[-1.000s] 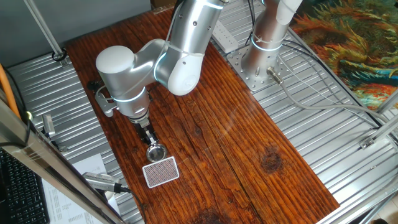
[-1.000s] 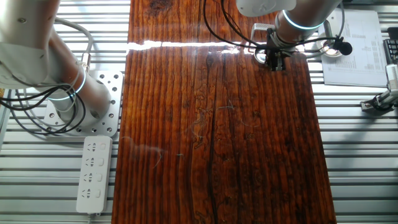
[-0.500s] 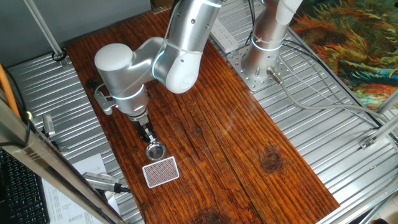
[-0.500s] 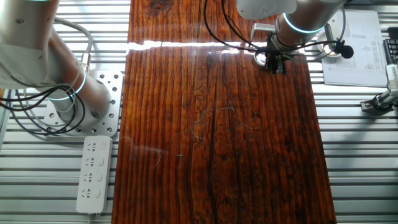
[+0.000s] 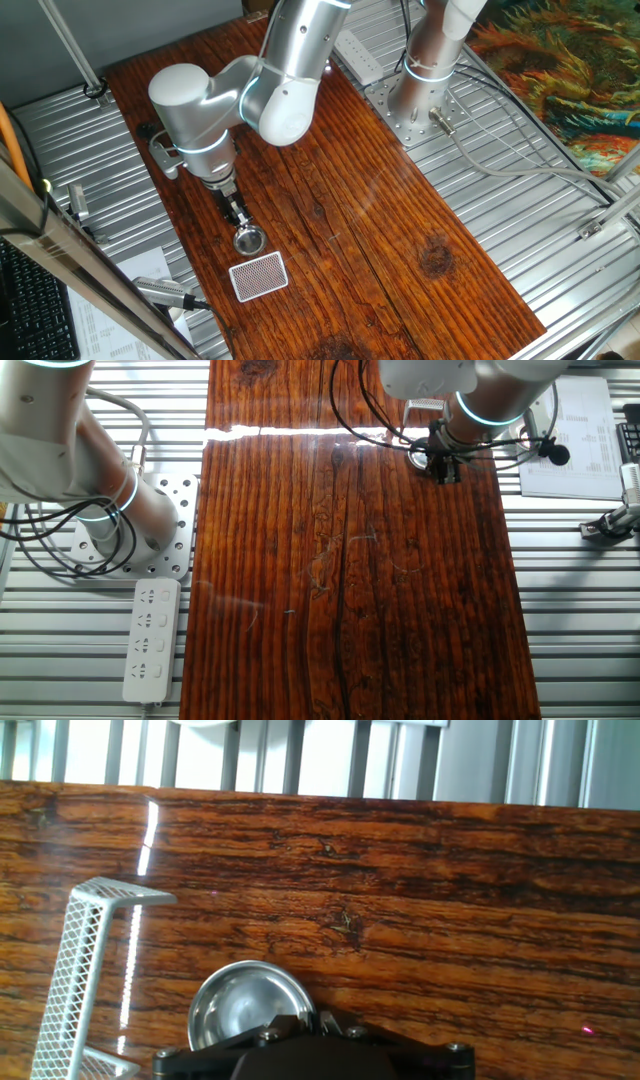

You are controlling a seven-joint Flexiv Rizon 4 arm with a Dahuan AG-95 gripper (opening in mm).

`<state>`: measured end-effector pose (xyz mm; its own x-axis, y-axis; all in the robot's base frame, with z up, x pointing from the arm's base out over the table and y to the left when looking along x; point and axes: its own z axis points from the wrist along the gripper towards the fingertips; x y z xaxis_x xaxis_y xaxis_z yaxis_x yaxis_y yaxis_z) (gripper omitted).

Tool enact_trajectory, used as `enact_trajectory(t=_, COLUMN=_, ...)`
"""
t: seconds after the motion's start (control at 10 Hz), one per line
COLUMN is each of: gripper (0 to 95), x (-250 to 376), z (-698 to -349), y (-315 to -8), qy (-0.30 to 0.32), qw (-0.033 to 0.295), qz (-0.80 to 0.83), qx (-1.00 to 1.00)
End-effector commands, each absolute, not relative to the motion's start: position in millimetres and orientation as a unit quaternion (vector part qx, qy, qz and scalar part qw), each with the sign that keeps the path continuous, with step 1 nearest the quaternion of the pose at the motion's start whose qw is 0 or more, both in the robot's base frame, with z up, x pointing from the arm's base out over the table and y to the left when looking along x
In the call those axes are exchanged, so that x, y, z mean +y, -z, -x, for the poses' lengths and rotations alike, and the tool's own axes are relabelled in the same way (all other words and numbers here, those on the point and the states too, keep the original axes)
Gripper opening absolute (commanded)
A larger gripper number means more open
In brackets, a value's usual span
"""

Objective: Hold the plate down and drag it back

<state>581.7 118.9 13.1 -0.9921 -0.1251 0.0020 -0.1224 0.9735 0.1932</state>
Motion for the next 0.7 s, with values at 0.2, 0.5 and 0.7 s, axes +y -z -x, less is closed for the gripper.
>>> enact_trajectory(t=0.2, gripper=0.0, x=113.7, z=-581.5, y=-14.4, qy=0.091, qw=0.009, qz=-0.071, qx=-0.993)
enact_trajectory(t=0.5, gripper=0.0, x=113.0, z=-581.5, y=-14.2, qy=0.085, qw=0.009, qz=-0.073, qx=-0.994)
enact_trajectory(t=0.7, gripper=0.0, x=111.7, z=-581.4, y=-14.5, qy=0.086, qw=0.009, qz=-0.074, qx=-0.994)
